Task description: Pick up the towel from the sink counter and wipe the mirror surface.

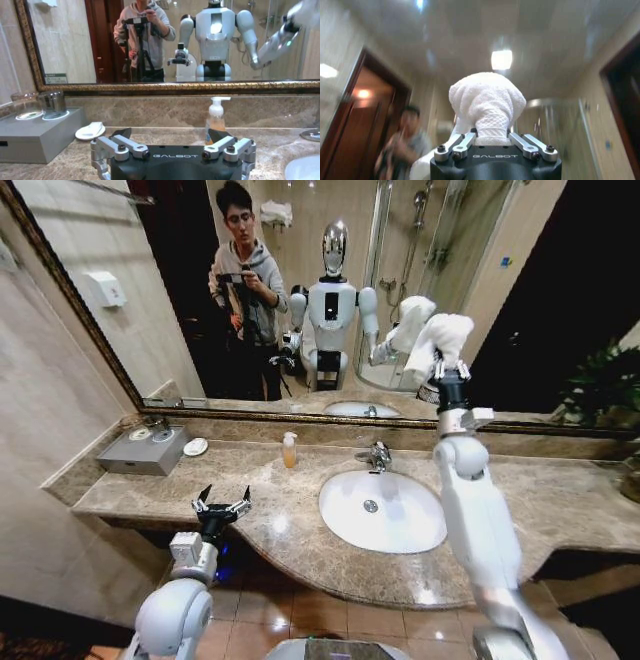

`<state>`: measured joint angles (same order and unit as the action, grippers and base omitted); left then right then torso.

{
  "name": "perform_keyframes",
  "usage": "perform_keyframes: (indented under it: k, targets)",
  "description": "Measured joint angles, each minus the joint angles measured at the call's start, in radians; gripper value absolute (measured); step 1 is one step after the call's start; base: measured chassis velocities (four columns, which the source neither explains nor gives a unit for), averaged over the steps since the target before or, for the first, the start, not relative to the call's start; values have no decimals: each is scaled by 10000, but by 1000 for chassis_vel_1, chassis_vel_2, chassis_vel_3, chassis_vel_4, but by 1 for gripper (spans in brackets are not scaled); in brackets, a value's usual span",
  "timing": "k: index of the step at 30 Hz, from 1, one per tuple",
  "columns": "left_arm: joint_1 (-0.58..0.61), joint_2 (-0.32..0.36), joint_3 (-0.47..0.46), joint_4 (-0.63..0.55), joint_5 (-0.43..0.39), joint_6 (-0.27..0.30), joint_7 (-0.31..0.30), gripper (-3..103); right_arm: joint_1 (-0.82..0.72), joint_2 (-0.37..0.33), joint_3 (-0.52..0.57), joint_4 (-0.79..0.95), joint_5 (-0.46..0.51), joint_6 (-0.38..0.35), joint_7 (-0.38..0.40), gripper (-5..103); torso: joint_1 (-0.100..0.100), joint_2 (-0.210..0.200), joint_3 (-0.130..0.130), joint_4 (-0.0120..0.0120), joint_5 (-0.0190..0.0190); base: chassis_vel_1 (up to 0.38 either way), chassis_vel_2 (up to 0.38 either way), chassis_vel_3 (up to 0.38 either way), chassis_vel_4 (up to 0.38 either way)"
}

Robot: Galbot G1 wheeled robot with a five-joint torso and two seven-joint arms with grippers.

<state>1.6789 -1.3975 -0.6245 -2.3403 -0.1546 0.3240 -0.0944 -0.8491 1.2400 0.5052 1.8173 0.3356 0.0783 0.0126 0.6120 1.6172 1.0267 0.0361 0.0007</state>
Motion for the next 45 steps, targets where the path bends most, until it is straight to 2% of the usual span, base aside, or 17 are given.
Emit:
perform_keyframes:
  k: [2,6,9,20,29,33,36,39,40,45]
  targets:
    - [-2,1,-1,0,0,0,-1,100,-1274,-249,3,421,2,-208,58,19,-1,1,-1,-9,-5,0,0,0,0]
    - [0,0,0,0,0,-1,1,100,-2131,-337,17,725,29,-350,125,19,0,1,-1,-1,-4,0,0,0,0]
    - [-1,-1,0,0,0,0,0,100,-3413,-228,55,1158,134,-634,249,19,0,0,-1,0,-3,0,0,0,0]
    - [-1,0,0,0,0,0,0,100,-4966,-202,203,1358,16,-1269,267,19,1,1,0,-2,-8,0,0,0,0]
    - [-1,-1,0,0,0,0,0,100,-4822,-181,-123,708,106,-1606,34,19,2,0,0,1,-7,0,0,0,0]
    - [-2,0,-1,0,0,0,0,100,-4605,-258,-147,-176,-115,-1686,-101,19,1,0,0,0,-6,0,0,0,0]
    - [-2,0,0,-1,0,0,0,100,-4327,-543,-113,-1061,-240,-2038,-257,19,1,-1,0,1,-2,0,0,0,0]
    - [-1,-1,0,0,0,0,0,100,-3871,-1212,-106,-2292,-623,-3062,-875,19,2,-1,1,-2,-6,0,0,0,0]
    - [-1,-1,0,0,0,0,0,100,-3871,-1212,-106,-2292,-623,-3062,-875,19,2,-1,1,-2,-6,0,0,0,0]
    - [-2,0,0,0,0,-1,0,100,-3010,-1884,-459,-3406,-940,-3997,-929,19,2,-1,1,0,-6,0,0,0,0]
